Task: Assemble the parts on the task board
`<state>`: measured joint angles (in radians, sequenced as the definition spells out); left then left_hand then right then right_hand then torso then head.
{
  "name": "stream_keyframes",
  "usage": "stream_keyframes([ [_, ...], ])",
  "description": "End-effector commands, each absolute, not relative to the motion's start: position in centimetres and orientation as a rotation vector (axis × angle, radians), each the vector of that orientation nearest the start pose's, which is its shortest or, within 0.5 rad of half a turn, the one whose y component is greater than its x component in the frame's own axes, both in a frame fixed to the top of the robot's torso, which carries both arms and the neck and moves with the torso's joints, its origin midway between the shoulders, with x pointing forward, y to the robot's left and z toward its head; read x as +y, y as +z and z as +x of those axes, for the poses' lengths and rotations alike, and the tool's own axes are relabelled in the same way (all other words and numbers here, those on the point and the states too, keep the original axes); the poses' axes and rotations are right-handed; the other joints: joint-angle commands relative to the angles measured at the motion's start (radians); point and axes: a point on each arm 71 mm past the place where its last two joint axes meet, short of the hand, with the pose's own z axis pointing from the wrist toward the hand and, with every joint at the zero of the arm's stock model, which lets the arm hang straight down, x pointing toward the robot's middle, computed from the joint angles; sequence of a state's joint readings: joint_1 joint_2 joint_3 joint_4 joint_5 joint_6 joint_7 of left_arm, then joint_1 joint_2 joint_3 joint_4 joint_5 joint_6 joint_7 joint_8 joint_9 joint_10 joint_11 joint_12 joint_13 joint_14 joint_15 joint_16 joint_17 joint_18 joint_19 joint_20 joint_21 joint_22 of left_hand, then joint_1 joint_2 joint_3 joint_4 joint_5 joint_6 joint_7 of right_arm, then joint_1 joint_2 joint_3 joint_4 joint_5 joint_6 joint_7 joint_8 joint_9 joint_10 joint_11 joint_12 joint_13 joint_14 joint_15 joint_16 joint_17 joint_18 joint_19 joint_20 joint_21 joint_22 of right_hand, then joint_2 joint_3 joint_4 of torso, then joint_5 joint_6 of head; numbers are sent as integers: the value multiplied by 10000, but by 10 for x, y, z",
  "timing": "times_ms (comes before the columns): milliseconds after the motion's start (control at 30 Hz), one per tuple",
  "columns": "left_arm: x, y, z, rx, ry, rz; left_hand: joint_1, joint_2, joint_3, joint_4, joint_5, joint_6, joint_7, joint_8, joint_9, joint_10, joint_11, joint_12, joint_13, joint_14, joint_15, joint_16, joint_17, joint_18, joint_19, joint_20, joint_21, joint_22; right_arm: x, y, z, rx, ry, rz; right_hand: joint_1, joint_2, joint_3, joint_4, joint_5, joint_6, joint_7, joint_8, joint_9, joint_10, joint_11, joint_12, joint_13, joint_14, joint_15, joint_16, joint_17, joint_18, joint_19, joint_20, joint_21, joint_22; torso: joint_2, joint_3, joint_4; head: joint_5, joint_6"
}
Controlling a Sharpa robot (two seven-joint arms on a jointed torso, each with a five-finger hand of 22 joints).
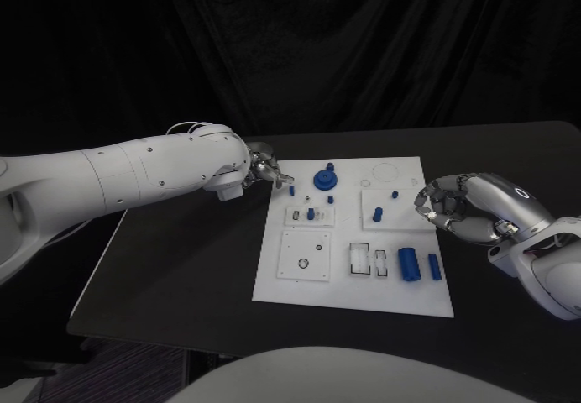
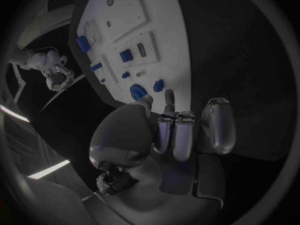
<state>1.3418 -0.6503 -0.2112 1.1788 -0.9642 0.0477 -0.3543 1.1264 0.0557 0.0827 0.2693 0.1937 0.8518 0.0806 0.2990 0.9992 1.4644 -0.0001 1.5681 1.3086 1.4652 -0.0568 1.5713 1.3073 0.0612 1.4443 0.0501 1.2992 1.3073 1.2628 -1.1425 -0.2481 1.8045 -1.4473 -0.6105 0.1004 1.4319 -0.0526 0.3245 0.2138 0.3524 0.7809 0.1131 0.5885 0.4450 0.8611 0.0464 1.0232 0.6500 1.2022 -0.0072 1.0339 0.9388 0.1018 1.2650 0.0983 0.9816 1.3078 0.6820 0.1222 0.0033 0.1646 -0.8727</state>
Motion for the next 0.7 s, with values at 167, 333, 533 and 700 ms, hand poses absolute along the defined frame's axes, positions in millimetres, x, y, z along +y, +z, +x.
stream_keyframes([
  [167, 216, -218, 546, 22084, -4430, -2362, 28, 40, -56, 6, -34, -67, 3, -41, -13, 1064, 72, 27, 2622, 1056, 60, -5, 2635, -10, 26, 72, -47, 1831, -253, -185, 402, 14918, 7678, -1992, 21, 114, 16, 32, 74, -54, 10, -32, -6, 10, 8, -14, -18, -77, -14, -41, -13, 190, -65, 32, -59, 990, 14, -13, -28, 33, 1],
  [333, 213, -218, 549, 22109, -4437, -2295, 13, 64, -62, 24, -49, -55, 6, -47, -13, 1064, 77, 27, 2622, 1056, 68, -5, 2635, -7, 18, 79, -61, 1826, -253, -186, 403, 14939, 7674, -2016, 71, 119, 30, 9, 121, -57, 9, -24, 0, 11, 6, -28, -29, -74, -17, -49, -17, 191, -62, 31, -74, 987, 8, -17, -14, 10, 1],
  [533, 210, -219, 551, 22211, -4408, -2227, 9, 88, -63, 33, -52, -29, 4, -43, -10, 1064, 79, 27, 2622, 1056, 73, -5, 2635, -4, 10, 86, -75, 1823, -253, -186, 403, 14964, 7655, -2018, 85, 119, 33, 4, 141, -58, 11, -22, 2, 12, 7, -33, -32, -77, -17, -58, -25, 193, -66, 30, -89, 983, 18, -20, -7, -36, 1],
  [700, 208, -219, 552, 22247, -4367, -2212, 28, 109, -58, 22, -36, 3, -3, -38, -4, 1064, 79, 27, 2622, 1056, 77, -5, 2635, 0, 1, 92, -93, 1818, -253, -186, 403, 14967, 7664, -2028, 107, 118, 38, -5, 185, -59, 14, -16, 6, 12, 8, -42, -39, -77, -18, -67, -32, 192, -62, 29, -94, 983, 21, -20, 6, -35, 1],
])
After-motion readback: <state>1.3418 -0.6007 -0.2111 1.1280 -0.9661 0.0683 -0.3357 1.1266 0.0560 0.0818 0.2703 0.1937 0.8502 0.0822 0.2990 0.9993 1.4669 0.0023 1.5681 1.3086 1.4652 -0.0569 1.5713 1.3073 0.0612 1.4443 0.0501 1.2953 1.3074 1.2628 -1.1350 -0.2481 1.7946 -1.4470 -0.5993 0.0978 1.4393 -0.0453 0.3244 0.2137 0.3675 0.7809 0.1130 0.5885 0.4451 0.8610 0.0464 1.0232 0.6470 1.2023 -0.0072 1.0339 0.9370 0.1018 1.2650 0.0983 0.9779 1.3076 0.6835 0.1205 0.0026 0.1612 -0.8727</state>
